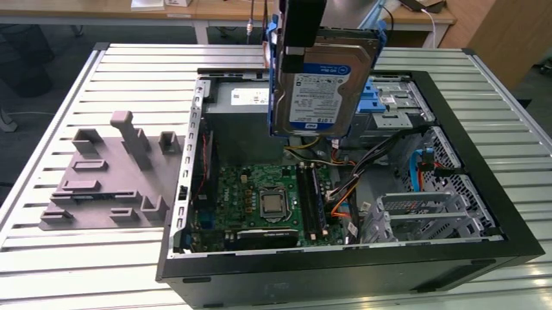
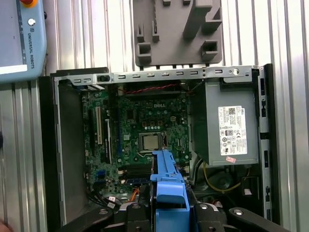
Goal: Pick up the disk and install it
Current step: 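Insert the disk into the insertion slot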
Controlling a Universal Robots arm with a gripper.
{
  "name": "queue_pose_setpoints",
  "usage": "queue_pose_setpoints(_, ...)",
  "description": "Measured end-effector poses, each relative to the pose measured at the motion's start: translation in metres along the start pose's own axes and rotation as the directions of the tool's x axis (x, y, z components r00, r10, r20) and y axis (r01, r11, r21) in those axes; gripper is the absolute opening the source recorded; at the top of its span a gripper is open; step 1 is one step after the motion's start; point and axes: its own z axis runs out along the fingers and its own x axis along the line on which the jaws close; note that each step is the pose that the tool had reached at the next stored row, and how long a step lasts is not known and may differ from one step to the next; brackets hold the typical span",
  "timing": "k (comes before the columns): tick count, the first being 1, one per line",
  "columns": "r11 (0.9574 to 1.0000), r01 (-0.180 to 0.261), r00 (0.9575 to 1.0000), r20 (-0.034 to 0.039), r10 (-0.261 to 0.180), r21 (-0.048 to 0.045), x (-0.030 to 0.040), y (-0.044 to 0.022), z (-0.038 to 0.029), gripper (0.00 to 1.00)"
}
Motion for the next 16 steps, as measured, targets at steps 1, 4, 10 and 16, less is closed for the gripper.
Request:
queue_pose_setpoints(1,1.0,0.0,1.0,0.0,0.0,0.0,0.0011,-0.0001,0.0,0.36)
queue_pose_setpoints(4,1.0,0.0,1.0,0.0,0.0,0.0,0.0046,-0.0004,0.0002,0.36)
queue_pose_setpoints(10,1.0,0.0,1.0,0.0,0.0,0.0,0.0113,-0.0009,0.0004,0.36)
queue_pose_setpoints(16,1.0,0.0,1.0,-0.0001,0.0,0.0,0.0125,-0.0041,0.001,0.36)
